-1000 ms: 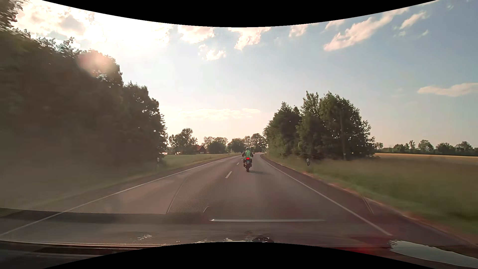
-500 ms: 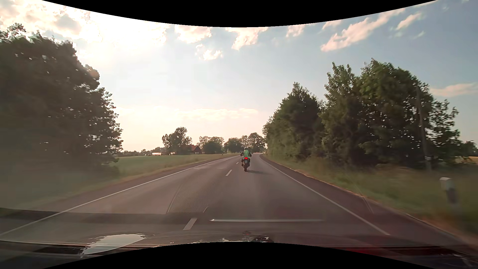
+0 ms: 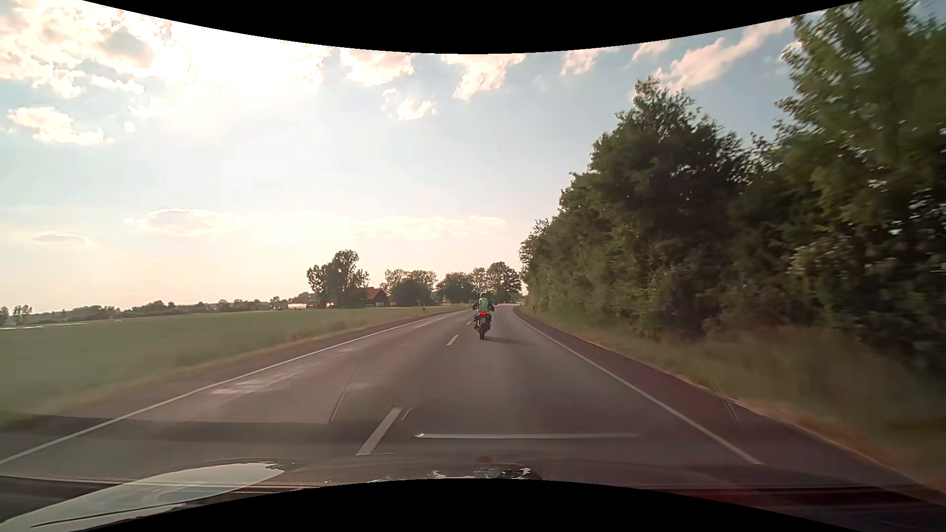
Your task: Follow the waypoints while adhering to traffic rules and regulations
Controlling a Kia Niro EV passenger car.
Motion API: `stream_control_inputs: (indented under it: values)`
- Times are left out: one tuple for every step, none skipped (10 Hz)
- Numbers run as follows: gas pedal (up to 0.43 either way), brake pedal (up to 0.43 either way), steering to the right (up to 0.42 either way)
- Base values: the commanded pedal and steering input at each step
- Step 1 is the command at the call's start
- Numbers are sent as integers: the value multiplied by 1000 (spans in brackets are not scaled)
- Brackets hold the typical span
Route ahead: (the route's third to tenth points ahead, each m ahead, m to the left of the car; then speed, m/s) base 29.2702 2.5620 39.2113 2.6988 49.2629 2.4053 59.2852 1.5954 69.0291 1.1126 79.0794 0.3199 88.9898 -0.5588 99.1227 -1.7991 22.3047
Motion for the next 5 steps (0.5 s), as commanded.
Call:
stream_control_inputs:
  values:
    - [260, 0, 2]
    - [260, 0, 4]
    - [268, 0, 5]
    - [268, 0, 5]
    - [268, 0, 4]
